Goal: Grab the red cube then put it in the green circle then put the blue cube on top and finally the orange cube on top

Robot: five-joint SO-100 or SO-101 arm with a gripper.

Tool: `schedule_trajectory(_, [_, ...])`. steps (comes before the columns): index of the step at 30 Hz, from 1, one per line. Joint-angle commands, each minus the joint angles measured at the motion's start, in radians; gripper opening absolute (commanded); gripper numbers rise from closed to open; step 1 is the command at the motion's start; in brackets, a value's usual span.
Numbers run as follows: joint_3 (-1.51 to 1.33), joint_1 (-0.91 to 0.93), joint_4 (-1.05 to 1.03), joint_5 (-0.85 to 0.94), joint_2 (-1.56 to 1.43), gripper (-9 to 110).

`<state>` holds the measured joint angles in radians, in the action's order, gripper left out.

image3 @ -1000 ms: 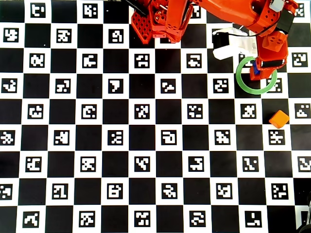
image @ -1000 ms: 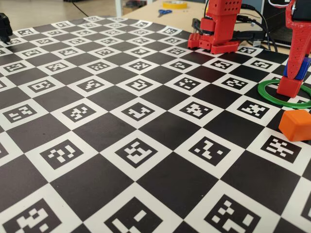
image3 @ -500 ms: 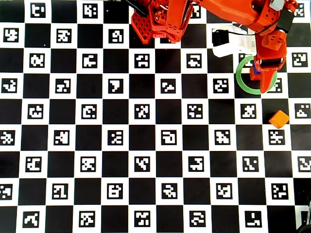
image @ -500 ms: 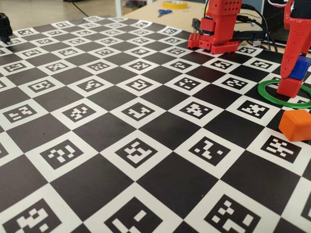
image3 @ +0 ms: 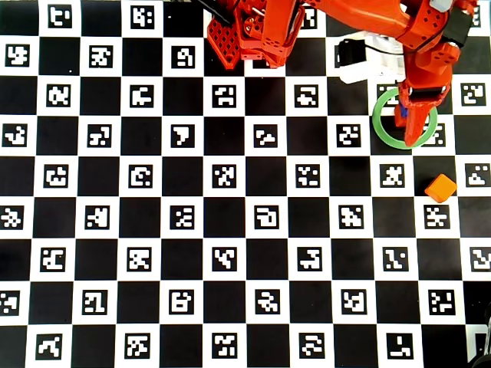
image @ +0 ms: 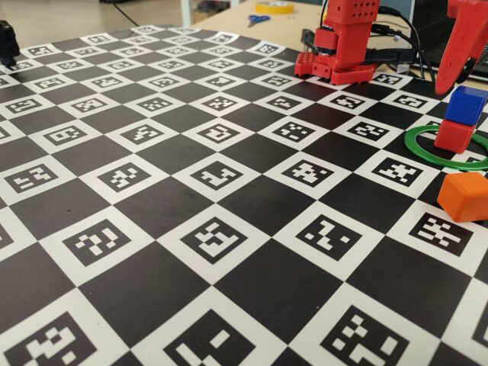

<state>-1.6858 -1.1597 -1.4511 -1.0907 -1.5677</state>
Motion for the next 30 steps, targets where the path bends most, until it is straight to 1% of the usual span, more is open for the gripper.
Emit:
schedule_trajectory(1, [0.133,0.000,-0.084,-0.011,-0.072,57])
schedule_trajectory(7, [0.238,0.000,-0.195,-0.018,-0.061,57])
schedule_trajectory(16, [0.541,0.005,-0.275,-0.064,0.092,57])
schedule_trajectory(25, [0.770,0.078,-0.247,-0.104,0.295,55])
schedule_trajectory(30, [0.802,0.144,-0.175,-0.149,0.348,53])
